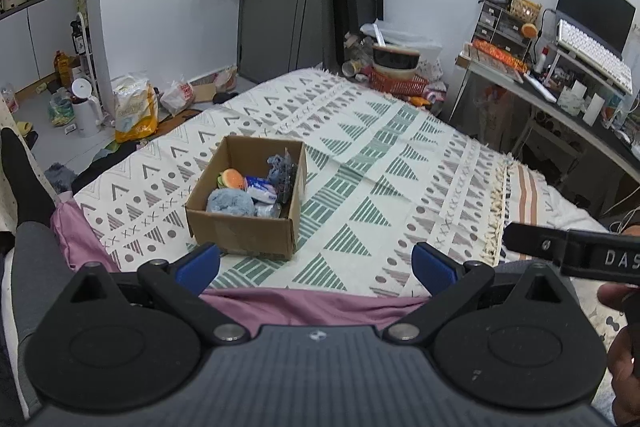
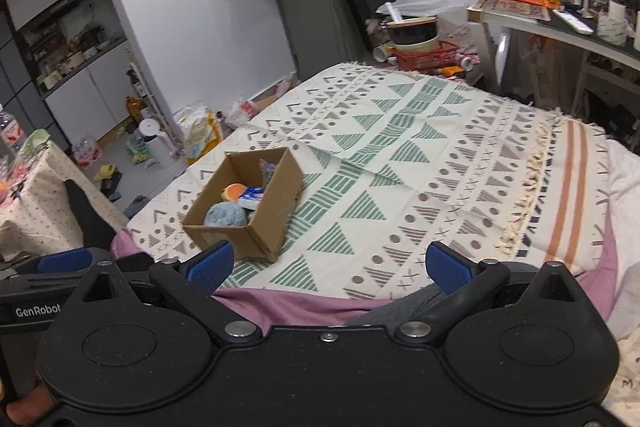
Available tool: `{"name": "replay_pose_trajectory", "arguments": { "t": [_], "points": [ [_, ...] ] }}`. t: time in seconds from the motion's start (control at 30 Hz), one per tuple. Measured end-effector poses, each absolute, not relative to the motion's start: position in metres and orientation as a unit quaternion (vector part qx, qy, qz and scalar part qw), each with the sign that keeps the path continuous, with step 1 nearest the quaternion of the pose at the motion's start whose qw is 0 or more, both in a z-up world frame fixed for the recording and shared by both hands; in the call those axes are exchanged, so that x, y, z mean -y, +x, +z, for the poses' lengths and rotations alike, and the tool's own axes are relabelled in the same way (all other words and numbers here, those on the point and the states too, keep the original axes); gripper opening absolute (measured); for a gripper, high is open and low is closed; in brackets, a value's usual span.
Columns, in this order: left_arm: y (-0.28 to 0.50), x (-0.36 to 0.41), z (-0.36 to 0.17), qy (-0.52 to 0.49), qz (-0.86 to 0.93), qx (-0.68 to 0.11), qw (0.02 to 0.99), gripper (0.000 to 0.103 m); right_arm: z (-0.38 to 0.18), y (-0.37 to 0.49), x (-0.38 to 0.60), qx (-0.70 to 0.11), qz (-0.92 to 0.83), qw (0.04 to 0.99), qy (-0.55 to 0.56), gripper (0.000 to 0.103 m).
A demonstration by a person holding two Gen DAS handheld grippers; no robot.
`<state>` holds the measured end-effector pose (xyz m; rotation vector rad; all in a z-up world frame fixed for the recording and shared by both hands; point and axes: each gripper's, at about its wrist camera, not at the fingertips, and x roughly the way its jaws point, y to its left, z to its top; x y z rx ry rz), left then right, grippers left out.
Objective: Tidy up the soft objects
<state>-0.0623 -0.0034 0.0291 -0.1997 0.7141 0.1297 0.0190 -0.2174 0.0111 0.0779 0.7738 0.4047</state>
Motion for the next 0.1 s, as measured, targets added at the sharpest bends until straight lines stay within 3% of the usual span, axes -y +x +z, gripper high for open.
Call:
{"name": "replay_pose_trajectory", "arguments": {
  "t": [0.1],
  "points": [
    [-0.0625, 0.0021, 0.0288, -0.098, 0.062, -0.348, 0.930, 0.101, 0.0098, 0.0195, 0.2139, -0.376, 0.198, 0.904, 0.039, 0.103]
  ]
}}
